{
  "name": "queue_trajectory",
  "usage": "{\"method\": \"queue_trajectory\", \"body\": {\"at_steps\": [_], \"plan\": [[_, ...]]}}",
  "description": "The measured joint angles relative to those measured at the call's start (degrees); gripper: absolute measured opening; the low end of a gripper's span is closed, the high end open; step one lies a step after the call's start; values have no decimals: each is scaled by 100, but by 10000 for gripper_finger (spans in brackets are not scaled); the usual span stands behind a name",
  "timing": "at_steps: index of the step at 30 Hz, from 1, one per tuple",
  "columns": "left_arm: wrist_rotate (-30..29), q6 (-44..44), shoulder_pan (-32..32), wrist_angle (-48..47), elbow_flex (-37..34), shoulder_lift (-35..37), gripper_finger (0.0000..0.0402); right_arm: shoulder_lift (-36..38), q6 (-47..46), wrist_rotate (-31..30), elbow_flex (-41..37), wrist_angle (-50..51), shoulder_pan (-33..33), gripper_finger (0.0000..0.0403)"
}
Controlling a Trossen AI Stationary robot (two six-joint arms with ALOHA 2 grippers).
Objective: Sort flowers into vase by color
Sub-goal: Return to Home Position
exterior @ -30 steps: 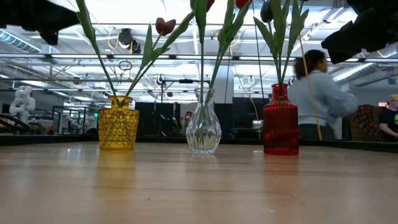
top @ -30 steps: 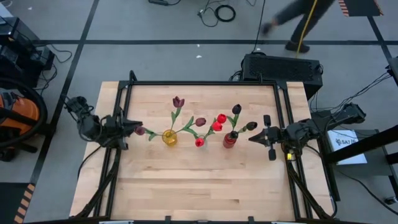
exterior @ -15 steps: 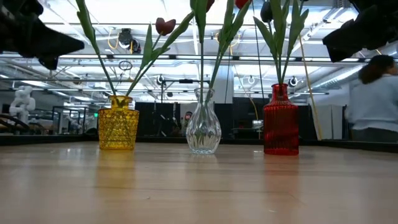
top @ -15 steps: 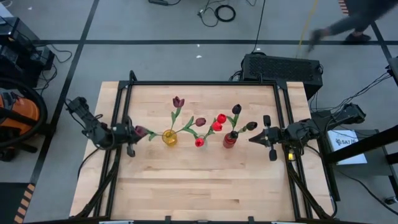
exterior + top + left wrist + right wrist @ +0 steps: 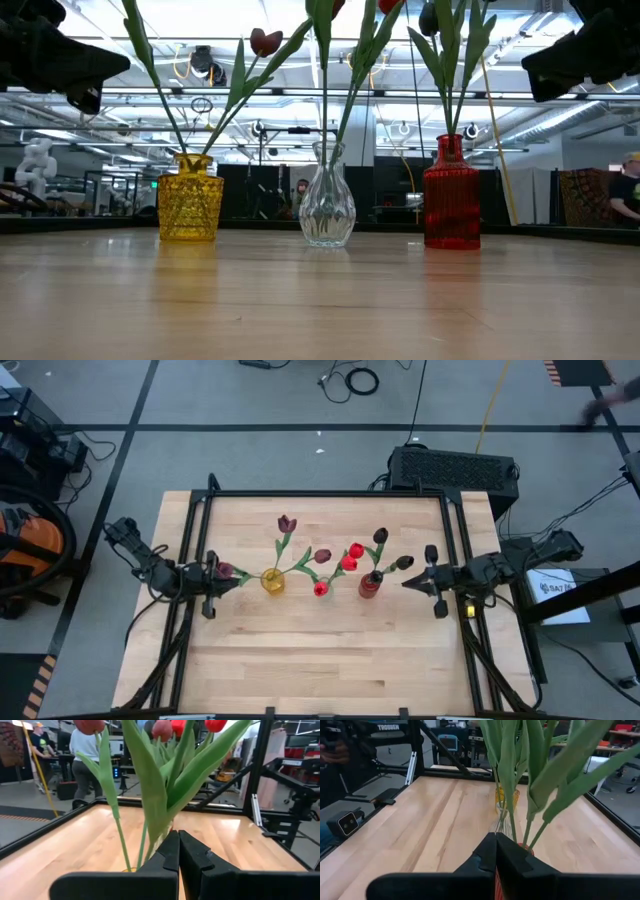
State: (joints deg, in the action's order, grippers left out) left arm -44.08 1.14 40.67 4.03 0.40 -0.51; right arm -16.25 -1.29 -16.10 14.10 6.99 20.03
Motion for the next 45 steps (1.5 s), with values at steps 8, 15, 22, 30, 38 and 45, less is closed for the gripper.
{"method": "queue_trajectory", "body": {"at_steps": [8, 15, 22, 30, 38, 45], "plan": [[536, -122, -509, 13, -4, 0, 1, 815, -75, 585, -360, -1, 0, 0], [1112, -311, -993, 20, -5, 0, 0, 1194, -123, 617, -686, 5, 0, 0], [1414, -619, -1369, 12, -9, 0, 0, 1410, -108, 748, -711, 104, 0, 0], [1746, -900, -1876, -2, -9, 0, 0, 1620, -53, 747, -714, 265, 0, 0], [2320, -907, -2359, -26, -11, 0, 0, 1620, 39, 747, -715, 277, 0, 0], [2634, -917, -2693, -37, -13, 0, 0, 1616, 52, 743, -1097, -265, -15, 0]]}}
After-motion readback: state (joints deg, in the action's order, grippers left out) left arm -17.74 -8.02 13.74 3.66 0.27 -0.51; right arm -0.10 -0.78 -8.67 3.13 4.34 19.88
